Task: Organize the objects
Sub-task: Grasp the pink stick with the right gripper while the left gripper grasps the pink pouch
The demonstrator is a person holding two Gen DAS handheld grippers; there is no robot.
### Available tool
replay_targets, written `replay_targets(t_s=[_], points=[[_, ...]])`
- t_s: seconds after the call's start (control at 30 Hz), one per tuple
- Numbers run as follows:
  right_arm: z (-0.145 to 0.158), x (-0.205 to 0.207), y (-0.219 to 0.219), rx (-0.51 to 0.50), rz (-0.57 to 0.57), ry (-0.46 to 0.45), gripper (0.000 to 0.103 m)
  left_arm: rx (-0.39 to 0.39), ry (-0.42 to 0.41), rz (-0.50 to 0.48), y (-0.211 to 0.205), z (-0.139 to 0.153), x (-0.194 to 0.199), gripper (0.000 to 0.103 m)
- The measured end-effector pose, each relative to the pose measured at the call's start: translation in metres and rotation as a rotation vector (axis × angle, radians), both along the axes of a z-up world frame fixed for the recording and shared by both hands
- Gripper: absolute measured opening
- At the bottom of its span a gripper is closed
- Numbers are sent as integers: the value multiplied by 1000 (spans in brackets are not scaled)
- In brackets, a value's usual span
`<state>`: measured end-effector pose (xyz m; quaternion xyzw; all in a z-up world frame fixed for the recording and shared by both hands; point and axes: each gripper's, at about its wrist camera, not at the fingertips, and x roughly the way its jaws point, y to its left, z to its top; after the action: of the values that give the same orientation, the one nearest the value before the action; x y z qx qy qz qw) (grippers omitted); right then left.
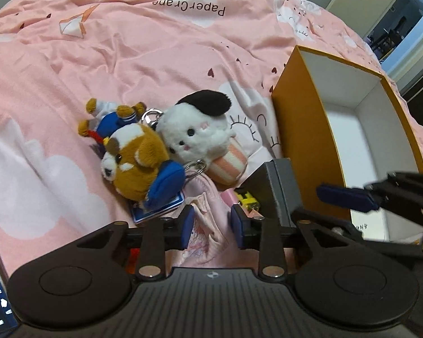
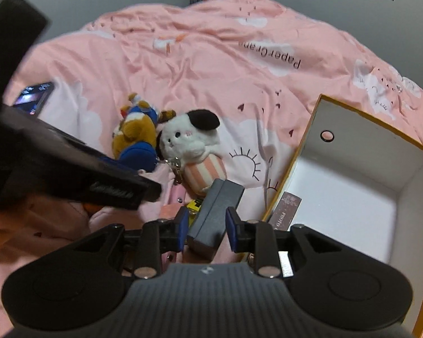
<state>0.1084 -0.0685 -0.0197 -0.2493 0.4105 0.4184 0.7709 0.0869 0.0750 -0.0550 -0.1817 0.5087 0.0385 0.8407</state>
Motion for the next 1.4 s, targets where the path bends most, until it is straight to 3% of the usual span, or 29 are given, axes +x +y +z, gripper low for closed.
replay_targets(t_s=[0.1, 0.23, 0.37, 0.5, 0.63, 0.73, 0.83, 0.9, 1.0, 1.27, 1.33, 1.4], points=[[1, -6, 10, -21, 51, 5, 31, -17, -4, 2, 10, 4, -8, 29], [-5, -14, 19, -34, 88, 84, 31, -51, -3, 20, 26, 7, -18, 23], [-21, -14, 30, -86, 50, 142, 30, -59, -6, 39, 35, 8, -25, 19], [-36, -13, 39, -151, -2, 131, 30, -52, -6, 63, 47, 8, -30, 19], [-50, -8, 42, -162, -26, 186, 31, -60, -8, 70, 54, 6, -31, 19], [-55, -3, 40, -140, -57, 210, 21, -58, -9, 53, 51, 7, -28, 19], [-50, -3, 37, -120, -49, 231, 21, -32, 0, 12, 49, 14, -21, 26], [-50, -2, 38, -127, -39, 236, 21, 5, 12, -44, 45, 19, -11, 40], [-50, 0, 40, -133, -25, 240, 22, 25, 42, -134, 38, 20, 3, 51], [-46, 11, 44, -104, 1, 243, 23, 73, 113, -277, 10, 4, 24, 56], [-50, 12, 44, -104, 2, 242, 21, 84, 136, -272, 9, -3, 26, 54], [-53, 13, 42, -94, -3, 253, 21, 71, 132, -259, 9, -4, 24, 45]])
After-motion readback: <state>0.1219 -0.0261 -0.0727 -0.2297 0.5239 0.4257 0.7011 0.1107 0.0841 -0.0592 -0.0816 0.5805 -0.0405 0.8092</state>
